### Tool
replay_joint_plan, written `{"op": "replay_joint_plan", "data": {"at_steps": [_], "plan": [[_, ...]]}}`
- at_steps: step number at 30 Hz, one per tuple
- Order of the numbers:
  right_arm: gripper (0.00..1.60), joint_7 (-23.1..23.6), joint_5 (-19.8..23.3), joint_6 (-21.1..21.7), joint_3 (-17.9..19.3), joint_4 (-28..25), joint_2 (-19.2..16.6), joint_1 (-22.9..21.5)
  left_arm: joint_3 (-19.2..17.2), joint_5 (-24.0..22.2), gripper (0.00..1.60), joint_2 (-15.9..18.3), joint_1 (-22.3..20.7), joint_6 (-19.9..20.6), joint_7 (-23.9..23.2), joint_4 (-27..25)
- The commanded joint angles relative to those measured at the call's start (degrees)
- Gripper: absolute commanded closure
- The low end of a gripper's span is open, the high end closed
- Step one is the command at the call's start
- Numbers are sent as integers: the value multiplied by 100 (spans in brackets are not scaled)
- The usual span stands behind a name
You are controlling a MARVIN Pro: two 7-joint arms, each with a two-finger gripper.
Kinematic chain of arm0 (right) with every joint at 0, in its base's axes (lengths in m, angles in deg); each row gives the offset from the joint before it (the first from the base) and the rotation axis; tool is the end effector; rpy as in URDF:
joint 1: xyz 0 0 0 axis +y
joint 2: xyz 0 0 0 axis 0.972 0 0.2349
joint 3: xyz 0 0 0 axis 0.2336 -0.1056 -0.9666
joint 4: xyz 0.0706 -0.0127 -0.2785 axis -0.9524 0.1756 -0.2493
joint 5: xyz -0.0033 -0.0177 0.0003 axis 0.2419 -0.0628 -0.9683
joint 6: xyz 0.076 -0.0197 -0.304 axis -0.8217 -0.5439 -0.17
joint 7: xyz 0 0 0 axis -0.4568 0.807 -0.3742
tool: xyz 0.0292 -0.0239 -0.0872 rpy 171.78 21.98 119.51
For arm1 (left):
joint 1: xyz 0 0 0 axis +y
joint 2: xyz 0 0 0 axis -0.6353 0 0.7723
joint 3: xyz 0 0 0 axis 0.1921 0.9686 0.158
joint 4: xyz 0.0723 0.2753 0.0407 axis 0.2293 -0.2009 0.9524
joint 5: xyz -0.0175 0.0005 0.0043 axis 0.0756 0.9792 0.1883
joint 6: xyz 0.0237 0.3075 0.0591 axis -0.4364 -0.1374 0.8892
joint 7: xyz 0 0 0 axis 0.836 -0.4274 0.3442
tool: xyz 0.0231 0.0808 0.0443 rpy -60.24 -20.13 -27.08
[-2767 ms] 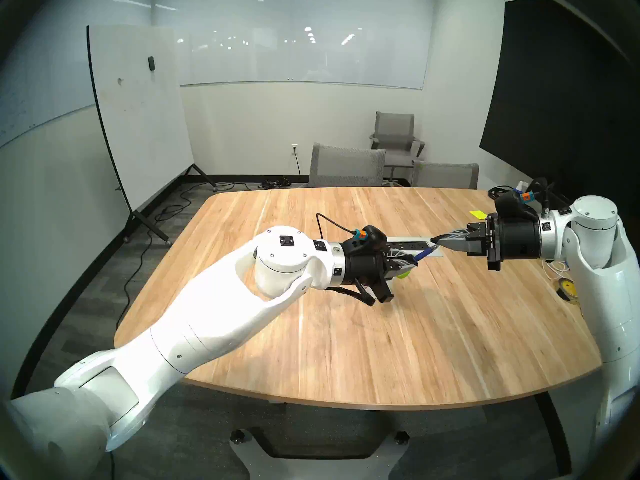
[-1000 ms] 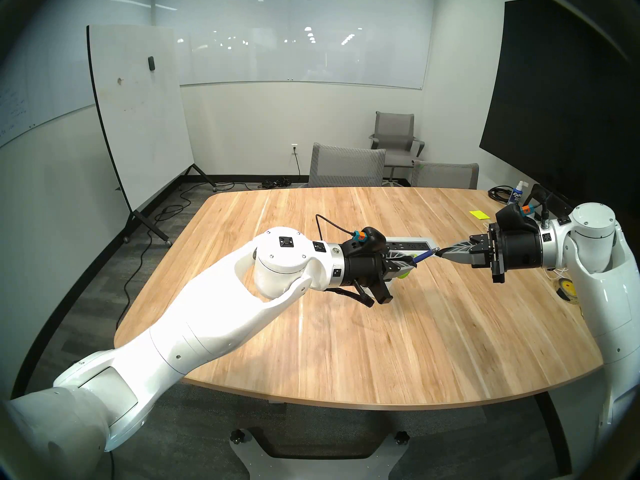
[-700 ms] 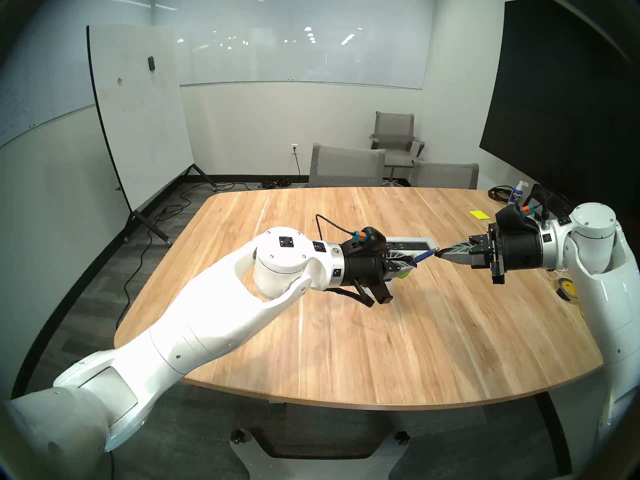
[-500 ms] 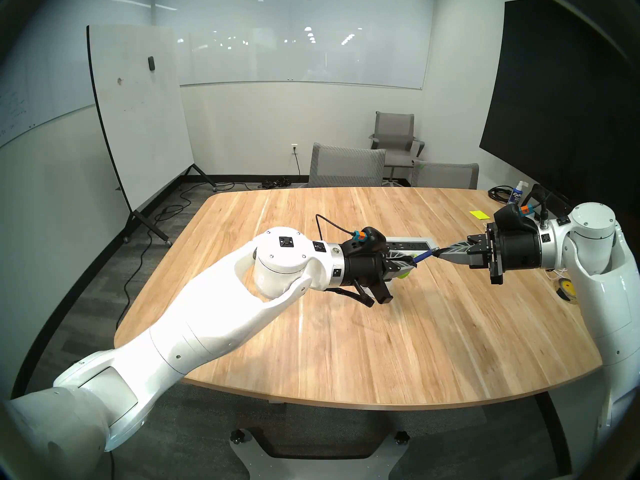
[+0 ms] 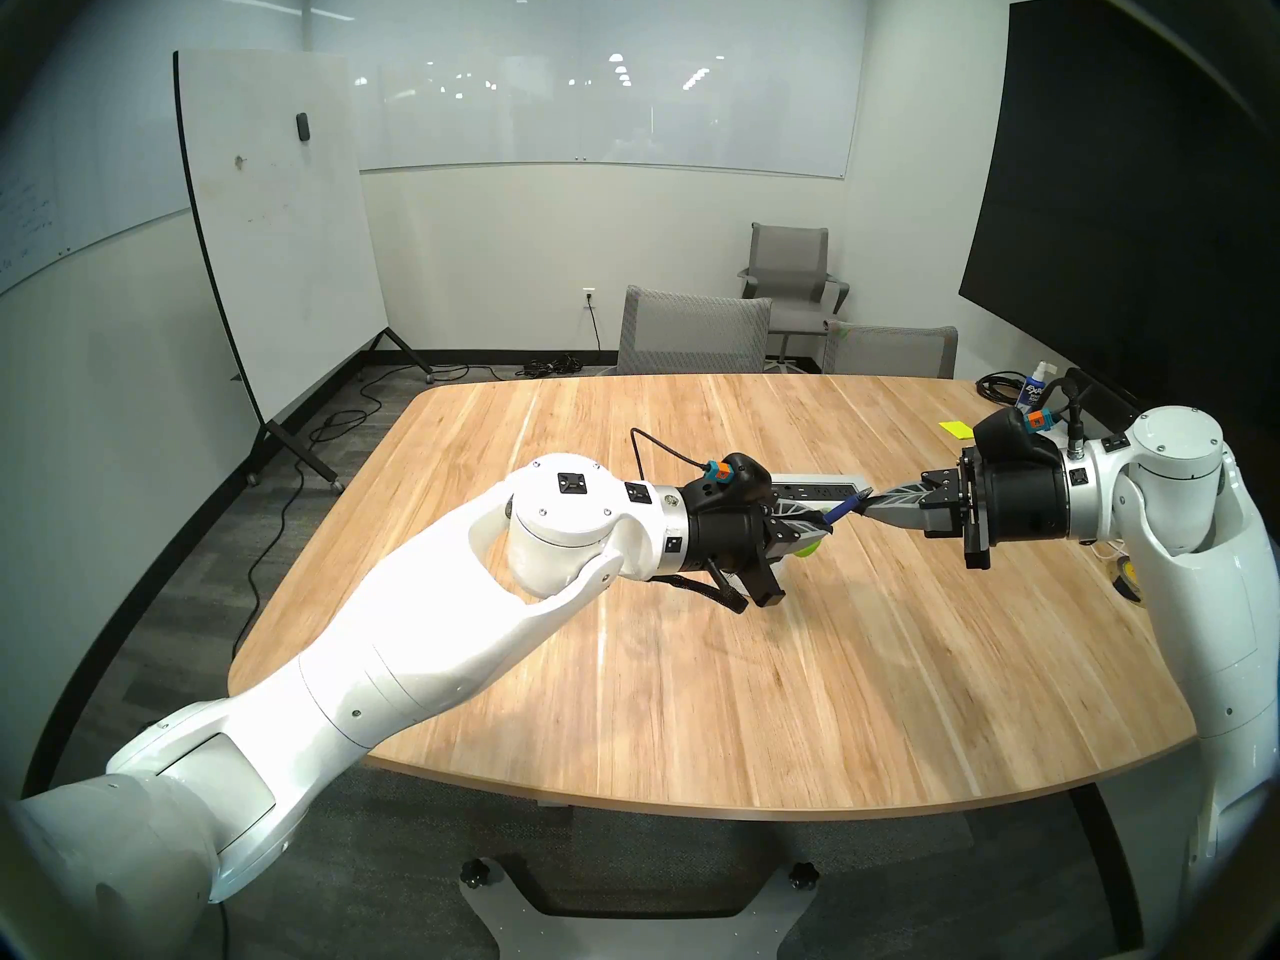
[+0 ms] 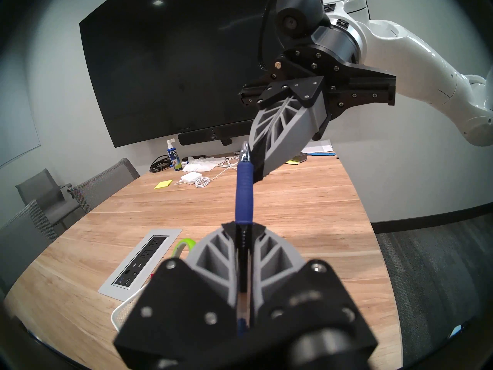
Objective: Place the pen, the marker, and the scissors into the pen holder
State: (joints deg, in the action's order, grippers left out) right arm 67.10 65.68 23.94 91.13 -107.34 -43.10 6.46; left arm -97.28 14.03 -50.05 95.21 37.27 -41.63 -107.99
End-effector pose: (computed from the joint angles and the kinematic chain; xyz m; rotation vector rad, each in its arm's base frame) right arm 0.3639 -0.1170 -0.0847 -1.9504 -1.2890 -1.2945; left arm 0.3971 -0.1993 -0.1598 1.5039 -1.3875 1.4372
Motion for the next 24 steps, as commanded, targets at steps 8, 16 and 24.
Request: {"op": "replay_joint_plan", "data": {"at_steps": [8, 16, 24], "plan": [[160, 54, 142, 76, 72, -277, 1, -55, -31, -15, 160, -54, -74, -36, -18, -103], [160, 25, 180, 105, 95, -343, -22, -8, -30, -16, 160, -53, -75, -37, -17, -103], [160, -2, 217, 132, 72, -401, -35, 20, -30, -18, 160, -53, -76, -38, -18, -103]]}}
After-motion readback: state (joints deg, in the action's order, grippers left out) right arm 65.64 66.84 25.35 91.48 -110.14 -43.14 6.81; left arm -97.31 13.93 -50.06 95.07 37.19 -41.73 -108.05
